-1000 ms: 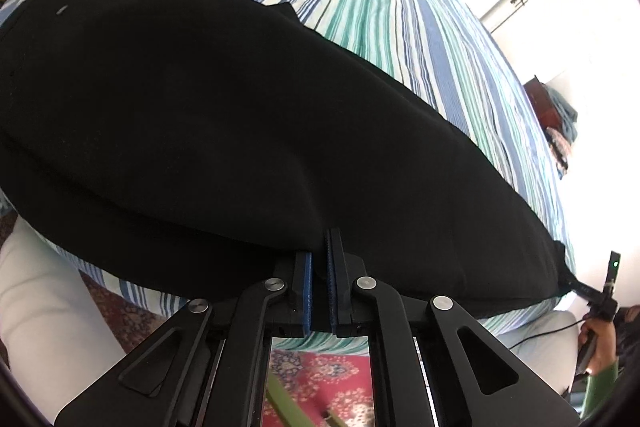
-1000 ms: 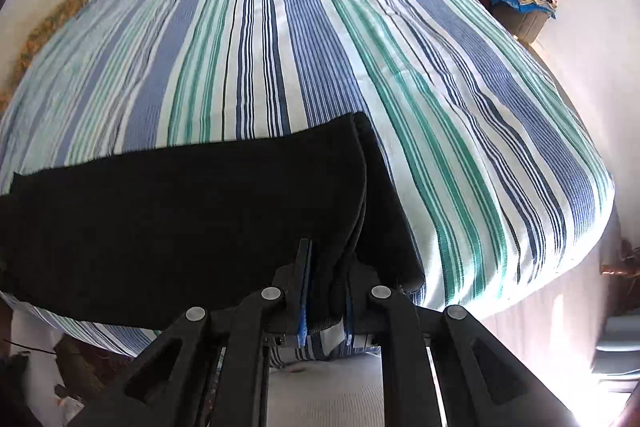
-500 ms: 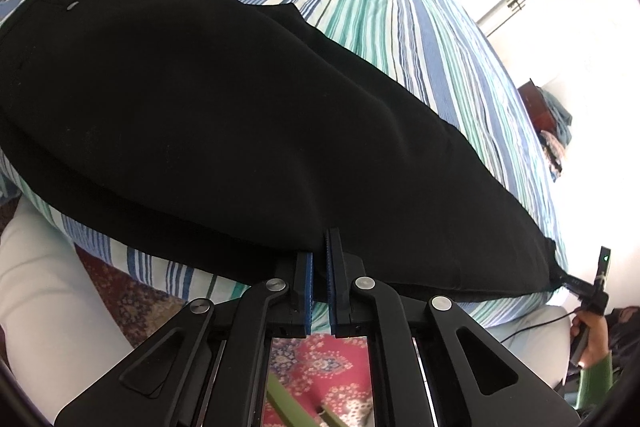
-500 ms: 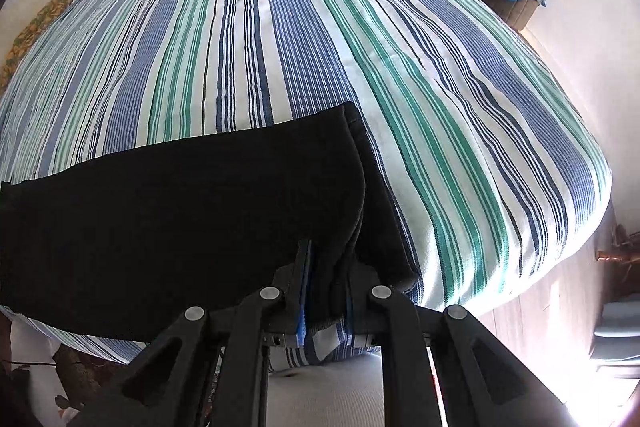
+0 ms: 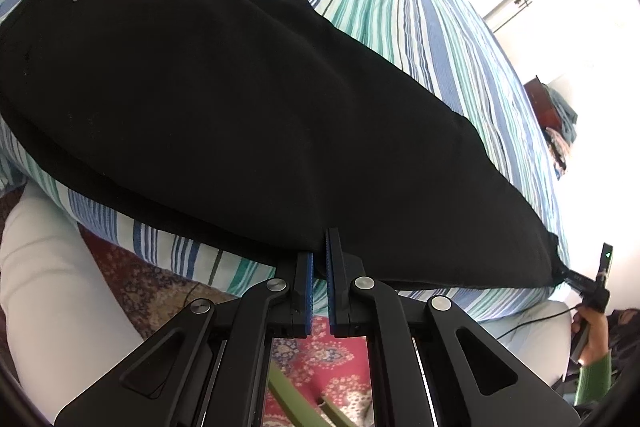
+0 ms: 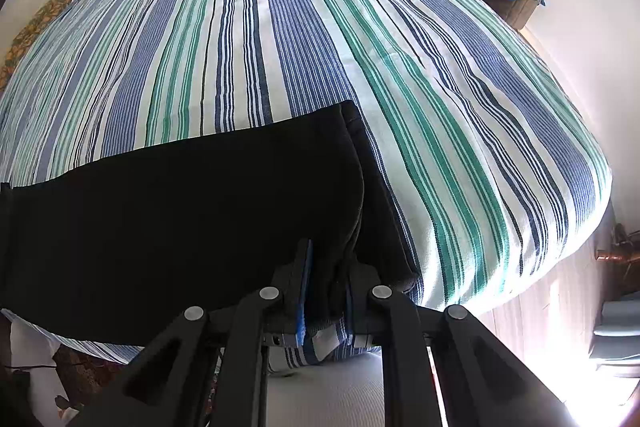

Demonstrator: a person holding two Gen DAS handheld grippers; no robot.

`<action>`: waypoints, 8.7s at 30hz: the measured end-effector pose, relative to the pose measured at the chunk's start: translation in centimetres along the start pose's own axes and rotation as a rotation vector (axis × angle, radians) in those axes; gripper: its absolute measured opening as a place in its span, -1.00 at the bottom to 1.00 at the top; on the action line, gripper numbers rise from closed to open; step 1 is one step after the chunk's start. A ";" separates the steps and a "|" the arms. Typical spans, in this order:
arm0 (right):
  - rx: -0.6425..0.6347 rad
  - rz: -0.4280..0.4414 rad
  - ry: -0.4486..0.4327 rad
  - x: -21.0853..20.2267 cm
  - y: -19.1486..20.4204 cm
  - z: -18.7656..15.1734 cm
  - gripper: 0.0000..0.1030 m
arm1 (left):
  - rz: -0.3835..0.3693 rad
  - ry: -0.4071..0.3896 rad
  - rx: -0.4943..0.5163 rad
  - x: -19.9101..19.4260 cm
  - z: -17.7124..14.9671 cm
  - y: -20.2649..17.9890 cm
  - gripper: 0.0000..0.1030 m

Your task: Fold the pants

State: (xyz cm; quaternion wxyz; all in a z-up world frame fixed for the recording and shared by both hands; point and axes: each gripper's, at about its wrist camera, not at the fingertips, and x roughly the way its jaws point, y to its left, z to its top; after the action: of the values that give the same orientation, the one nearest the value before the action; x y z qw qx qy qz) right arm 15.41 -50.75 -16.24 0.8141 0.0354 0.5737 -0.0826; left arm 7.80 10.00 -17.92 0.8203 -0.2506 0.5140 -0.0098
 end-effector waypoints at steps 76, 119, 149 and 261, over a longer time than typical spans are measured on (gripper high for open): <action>0.068 -0.146 -0.200 -3.5 -0.6 -1.2 0.37 | 0.405 0.003 0.123 0.1 5.7 3.9 -0.24; -0.029 0.060 -0.089 -5.8 -2.5 0.7 -0.74 | 0.377 0.021 0.109 -1.2 3.0 2.4 0.08; 0.230 0.648 0.245 6.7 -8.6 2.9 -0.27 | 0.379 0.047 0.165 -0.4 2.0 0.7 0.13; -0.337 0.548 -0.097 -1.7 29.0 -7.5 0.99 | 0.263 -0.016 0.312 2.2 3.2 -1.0 -0.83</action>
State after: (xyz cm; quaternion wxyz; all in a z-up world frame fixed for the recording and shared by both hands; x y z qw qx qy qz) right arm 12.97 -20.96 -18.25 0.8268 0.0493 0.5091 0.2340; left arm 11.77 9.82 -18.26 0.8474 -0.0512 0.5281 0.0196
